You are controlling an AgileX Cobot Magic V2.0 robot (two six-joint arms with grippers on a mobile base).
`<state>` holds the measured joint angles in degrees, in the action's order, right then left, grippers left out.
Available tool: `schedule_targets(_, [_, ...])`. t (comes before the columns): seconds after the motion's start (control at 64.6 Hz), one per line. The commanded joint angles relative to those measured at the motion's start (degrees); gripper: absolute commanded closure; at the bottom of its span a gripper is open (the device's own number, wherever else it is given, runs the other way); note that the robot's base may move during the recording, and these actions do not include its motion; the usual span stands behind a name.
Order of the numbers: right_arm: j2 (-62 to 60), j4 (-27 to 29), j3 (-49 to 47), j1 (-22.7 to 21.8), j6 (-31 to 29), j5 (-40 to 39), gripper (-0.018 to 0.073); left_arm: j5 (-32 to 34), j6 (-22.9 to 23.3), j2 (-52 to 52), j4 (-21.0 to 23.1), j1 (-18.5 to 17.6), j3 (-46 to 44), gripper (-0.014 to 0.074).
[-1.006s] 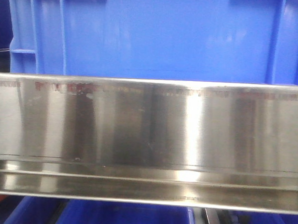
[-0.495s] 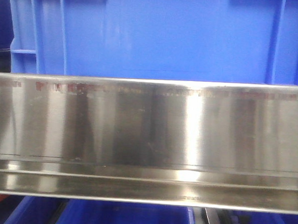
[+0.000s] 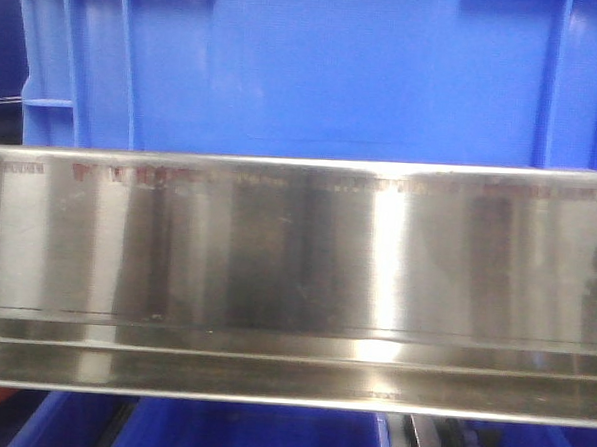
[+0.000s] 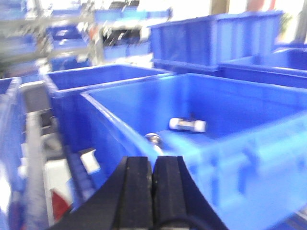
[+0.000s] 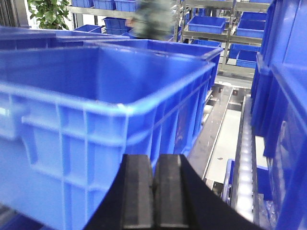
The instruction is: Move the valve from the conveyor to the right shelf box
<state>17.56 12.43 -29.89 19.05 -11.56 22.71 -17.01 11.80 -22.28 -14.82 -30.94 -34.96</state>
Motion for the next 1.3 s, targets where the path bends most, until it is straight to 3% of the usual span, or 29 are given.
schedule_targets(0.0, [-0.76,-0.26,0.93,-0.21,-0.38,-2.32,0.0713,3.59,0.43,1.96,0.50,-0.06,2.58,0.0707])
schedule_targets(0.867, [-0.76,-0.26,0.92,-0.21,-0.38,-1.98,0.0713,2.02,0.43,2.46,1.58,0.60,3.41,0.0707])
schedule_targets(0.975, [-0.76,-0.26,0.92,-0.21,-0.38,-1.98,0.0713,2.13,-0.43,3.31,3.98,5.53,4.16,0.0707])
schedule_targets(1.146, [-0.76,-0.26,0.92,-0.21,-0.38,-1.98,0.0713,8.05,-10.36,8.43,11.46,17.22,11.08,0.0707])
schedule_targets(1.285, [-0.76,-0.26,0.92,-0.21,-0.38,-1.98,0.0713,10.79,-10.52,13.47,12.14,24.82,18.31,0.0707])
